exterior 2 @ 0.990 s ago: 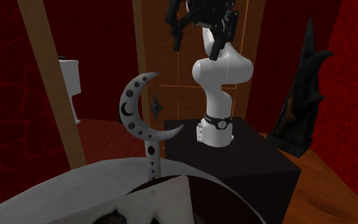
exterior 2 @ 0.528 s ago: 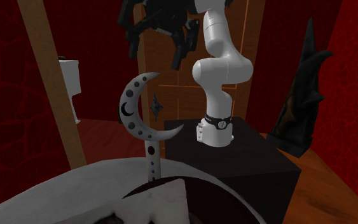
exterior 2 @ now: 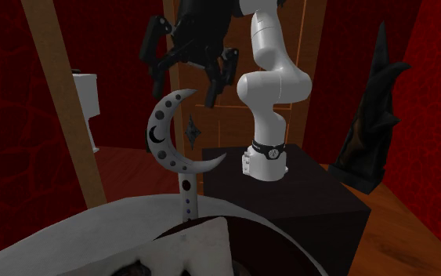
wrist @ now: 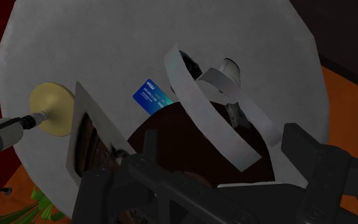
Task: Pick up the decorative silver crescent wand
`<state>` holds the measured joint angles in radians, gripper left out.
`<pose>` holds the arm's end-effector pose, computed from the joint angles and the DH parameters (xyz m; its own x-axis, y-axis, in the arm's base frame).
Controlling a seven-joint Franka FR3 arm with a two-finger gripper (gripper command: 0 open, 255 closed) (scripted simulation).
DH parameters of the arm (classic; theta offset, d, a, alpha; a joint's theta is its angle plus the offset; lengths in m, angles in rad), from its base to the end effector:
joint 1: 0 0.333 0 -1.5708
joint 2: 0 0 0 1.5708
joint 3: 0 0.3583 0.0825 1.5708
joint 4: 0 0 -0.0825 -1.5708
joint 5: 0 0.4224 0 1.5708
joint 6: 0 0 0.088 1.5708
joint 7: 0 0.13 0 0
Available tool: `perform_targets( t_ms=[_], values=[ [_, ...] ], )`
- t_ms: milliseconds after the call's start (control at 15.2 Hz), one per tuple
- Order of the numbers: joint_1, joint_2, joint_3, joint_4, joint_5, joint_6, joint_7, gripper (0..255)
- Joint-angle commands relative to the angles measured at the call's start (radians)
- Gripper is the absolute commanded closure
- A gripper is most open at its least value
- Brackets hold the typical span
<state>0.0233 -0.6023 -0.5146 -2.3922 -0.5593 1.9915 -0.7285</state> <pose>0.3484 -0.2616 0.5195 0.8861 0.4586 -0.0672 0.4580 -0.8440 0.2792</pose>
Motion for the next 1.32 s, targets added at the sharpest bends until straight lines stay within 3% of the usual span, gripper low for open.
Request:
perform_targets(
  t_ms=[0,66,660,1254],
  values=[
    [-0.002,0.000,-0.004,-0.012,-0.004,0.012,0.002,0],
    [-0.001,0.002,-0.005,-0.011,-0.004,0.014,0.002,255],
    [-0.002,0.000,-0.004,-0.012,-0.004,0.012,0.002,255],
    [0.009,-0.008,0.027,0.098,0.029,-0.103,-0.029,255]
  ],
)
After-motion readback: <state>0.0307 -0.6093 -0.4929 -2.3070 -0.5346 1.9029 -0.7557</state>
